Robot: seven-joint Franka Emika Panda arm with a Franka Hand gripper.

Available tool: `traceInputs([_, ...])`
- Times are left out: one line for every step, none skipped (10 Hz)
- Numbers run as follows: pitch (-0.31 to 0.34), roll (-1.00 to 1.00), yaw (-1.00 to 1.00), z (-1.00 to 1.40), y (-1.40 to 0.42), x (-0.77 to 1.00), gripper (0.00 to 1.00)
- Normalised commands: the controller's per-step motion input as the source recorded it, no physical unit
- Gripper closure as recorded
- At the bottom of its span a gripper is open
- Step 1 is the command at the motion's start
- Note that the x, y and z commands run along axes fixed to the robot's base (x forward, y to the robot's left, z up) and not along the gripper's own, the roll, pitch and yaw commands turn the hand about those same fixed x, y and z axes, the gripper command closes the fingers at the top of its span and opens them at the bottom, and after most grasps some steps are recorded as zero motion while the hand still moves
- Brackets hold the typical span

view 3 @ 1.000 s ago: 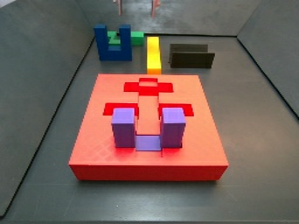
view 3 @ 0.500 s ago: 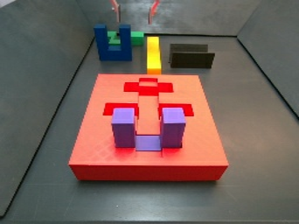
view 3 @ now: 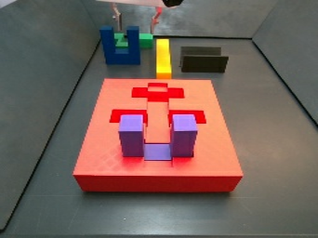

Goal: Pick up the blue object. Move up. Move to above the board. Insert the blue object.
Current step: Pick up the blue object.

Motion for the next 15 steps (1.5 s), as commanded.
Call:
traceInputs([0.003, 0.07, -0.03, -0.28, 0.0, 0.0, 0.0])
traceInputs([0.024, 0.08, -0.03, -0.28, 0.0, 0.0, 0.0])
traceInputs([0.043, 0.07, -0.01, -0.25, 0.02, 0.0, 0.0])
traceInputs([0.036, 0.02, 0.0, -0.06, 0.0, 0.0, 0.0])
traceInputs([-0.019, 0.0, 0.0, 0.0, 0.0, 0.0, 0.0])
traceInputs([0.0, 0.0, 0.0, 0.0, 0.0, -0.02, 0.0])
traceInputs([0.0, 0.0, 0.0, -0.01, 0.0, 0.0, 0.0])
traceInputs([0.0, 0.02, 0.0, -0.02, 0.0, 0.0, 0.0])
traceInputs([0.0, 0.05, 0.0, 0.0, 0.0, -0.04, 0.0])
traceInputs([0.0, 0.0, 0.0, 0.0, 0.0, 0.0, 1.0])
traceInputs([0.0, 0.0, 0.0, 0.0, 0.0, 0.0, 1.0])
traceInputs([0.0, 0.0, 0.0, 0.0, 0.0, 0.0, 1.0])
traceInputs([0.0, 0.0, 0.0, 0.0, 0.0, 0.0, 1.0])
traceInputs([0.0, 0.0, 0.0, 0.0, 0.0, 0.0, 1.0])
traceInputs([0.0, 0.0, 0.0, 0.0, 0.0, 0.0, 1.0])
